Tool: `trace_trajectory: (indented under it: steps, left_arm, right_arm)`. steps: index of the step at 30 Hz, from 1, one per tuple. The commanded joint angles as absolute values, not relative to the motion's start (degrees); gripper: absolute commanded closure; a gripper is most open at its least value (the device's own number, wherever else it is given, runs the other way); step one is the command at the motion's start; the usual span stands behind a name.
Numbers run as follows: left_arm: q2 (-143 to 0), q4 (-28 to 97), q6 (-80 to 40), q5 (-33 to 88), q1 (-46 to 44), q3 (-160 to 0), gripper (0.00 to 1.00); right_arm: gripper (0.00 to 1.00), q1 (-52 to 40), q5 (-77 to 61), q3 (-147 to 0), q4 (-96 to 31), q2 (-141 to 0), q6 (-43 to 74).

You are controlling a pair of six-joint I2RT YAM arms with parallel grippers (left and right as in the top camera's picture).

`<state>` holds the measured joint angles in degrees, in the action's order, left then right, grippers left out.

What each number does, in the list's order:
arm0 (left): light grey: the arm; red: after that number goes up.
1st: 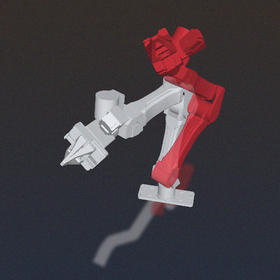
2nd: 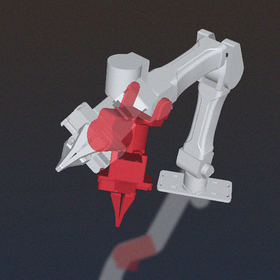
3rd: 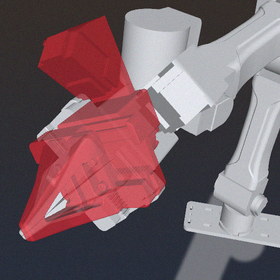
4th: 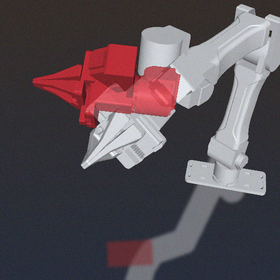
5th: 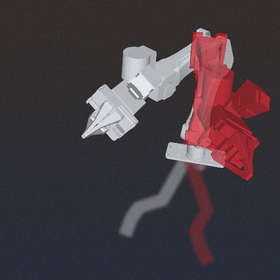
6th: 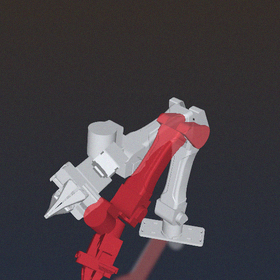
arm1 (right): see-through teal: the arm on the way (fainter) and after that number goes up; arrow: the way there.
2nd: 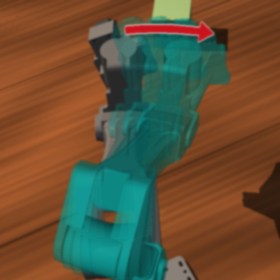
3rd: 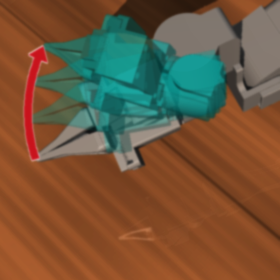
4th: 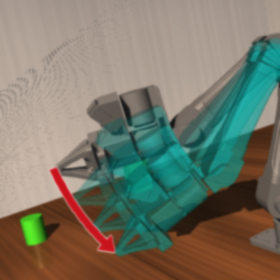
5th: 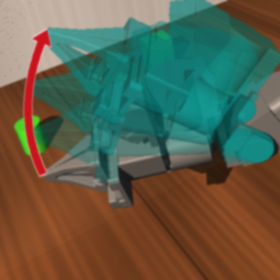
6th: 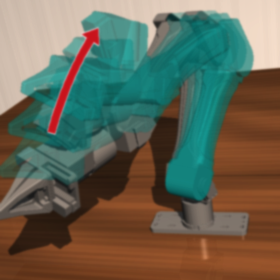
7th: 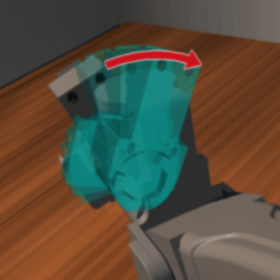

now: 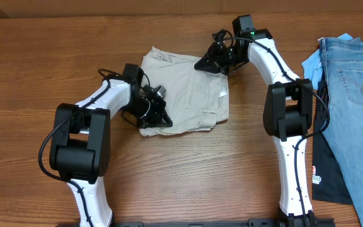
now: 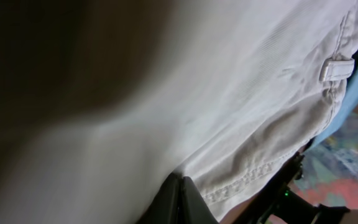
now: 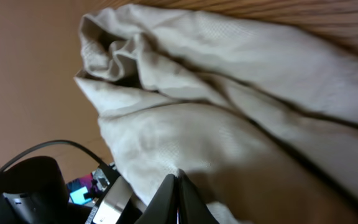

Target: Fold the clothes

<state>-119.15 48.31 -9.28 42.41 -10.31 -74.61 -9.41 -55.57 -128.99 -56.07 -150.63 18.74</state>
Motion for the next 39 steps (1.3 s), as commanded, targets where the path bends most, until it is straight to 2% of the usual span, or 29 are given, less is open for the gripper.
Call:
trace_trajectory:
  steps: [1, 6, 12, 19, 24, 26, 28, 33, 39]
  left_arm:
    - [-119.92, 49.25, -10.17, 40.01, -7.88, -71.11, 0.96]
    - [-119.87, 49.65, -5.48, 40.12, -7.75, -71.11, 0.96]
    - [-116.99, 53.56, 0.91, 40.03, -7.90, -73.54, 0.96]
    - [-106.54, 55.40, -0.97, 33.63, -8.05, -81.14, 0.96]
    - [-103.46, 53.39, -4.47, 32.58, -8.03, -88.16, 0.95]
    - [-103.70, 50.30, -5.78, 32.56, -8.03, -89.78, 0.95]
    - [-104.07, 47.03, -7.18, 31.51, -8.03, -89.84, 0.94]
    - [-108.31, 41.12, -9.96, 30.30, -7.99, -89.84, 0.96]
    - [-116.44, 35.07, -10.76, 33.65, -7.90, -90.04, 0.96]
  right_arm:
    - [0.96, -8.97, -48.82, -128.18, -55.77, -154.10, 20.60]
    - [0.96, -7.79, -36.97, -128.40, -56.18, -154.52, 24.27]
    - [0.96, -4.01, -36.69, -134.41, -62.54, -153.75, 23.99]
    - [0.96, -0.71, -37.82, -151.09, -76.47, -149.53, 22.00]
    - [0.96, -1.41, -41.32, -159.44, -90.83, -148.22, 14.96]
    - [0.96, -2.68, -42.24, -159.59, -97.12, -148.18, 10.85]
    - [0.96, -4.69, -44.34, -156.68, -97.08, -147.98, 7.86]
    - [0.96, -10.28, -48.27, -150.02, -97.08, -147.96, 7.22]
    - [0.96, -14.39, -45.08, -149.10, -97.08, -146.98, 9.93]
